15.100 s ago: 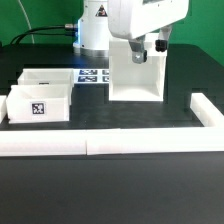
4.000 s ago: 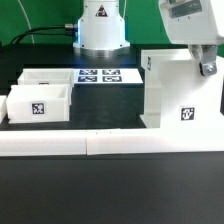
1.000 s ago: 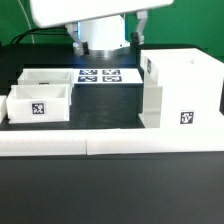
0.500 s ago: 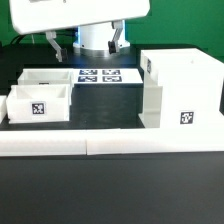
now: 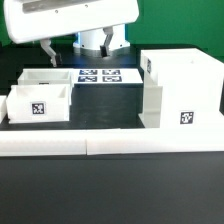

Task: Assemble drawer

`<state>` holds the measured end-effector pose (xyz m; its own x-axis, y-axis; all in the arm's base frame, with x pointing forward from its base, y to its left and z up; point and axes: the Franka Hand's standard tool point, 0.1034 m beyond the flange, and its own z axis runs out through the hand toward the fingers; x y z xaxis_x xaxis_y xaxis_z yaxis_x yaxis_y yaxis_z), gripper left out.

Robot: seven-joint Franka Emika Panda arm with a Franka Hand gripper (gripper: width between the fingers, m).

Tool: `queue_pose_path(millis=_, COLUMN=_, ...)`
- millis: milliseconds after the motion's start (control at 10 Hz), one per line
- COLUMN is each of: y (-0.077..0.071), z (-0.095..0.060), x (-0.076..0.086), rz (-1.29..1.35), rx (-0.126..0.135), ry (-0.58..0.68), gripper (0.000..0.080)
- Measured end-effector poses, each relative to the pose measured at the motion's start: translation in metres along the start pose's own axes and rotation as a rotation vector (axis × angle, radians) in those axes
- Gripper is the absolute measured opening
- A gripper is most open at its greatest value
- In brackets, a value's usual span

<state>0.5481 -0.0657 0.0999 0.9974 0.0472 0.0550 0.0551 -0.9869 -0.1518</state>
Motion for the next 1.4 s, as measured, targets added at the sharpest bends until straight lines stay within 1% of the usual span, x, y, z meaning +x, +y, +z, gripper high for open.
queue_pose_path(millis=200, y=0.013, z=0.019, x=-0.012, rz=0.038, rx=-0.006, ry=-0.034, gripper=0.0649)
queue_pose_path(millis=300, y=0.017, z=0.029, x=-0.015, rz=0.047, rx=-0.017, ry=-0.033, gripper=0.0649)
queue_pose_path(millis=400, y=0.022, z=0.034, x=-0.016, rz=0.05, rx=-0.032, ry=-0.02, gripper=0.0649)
queue_pose_path(millis=1100, y=0.022, z=0.035, x=-0.018, rz=0.052, rx=-0.032, ry=-0.023, gripper=0.0649)
queue_pose_path(millis=1200, y=0.024, z=0.043, x=-0.029, rz=0.074, rx=-0.036, ry=-0.031, gripper=0.0649)
queue_pose_path(millis=1300, y=0.028, z=0.052, x=-0.04, rz=0.077, rx=-0.057, ry=-0.026, gripper=0.0649)
queue_pose_path(millis=1400, y=0.031, z=0.059, x=-0.048, rz=0.074, rx=-0.07, ry=-0.026, gripper=0.0649)
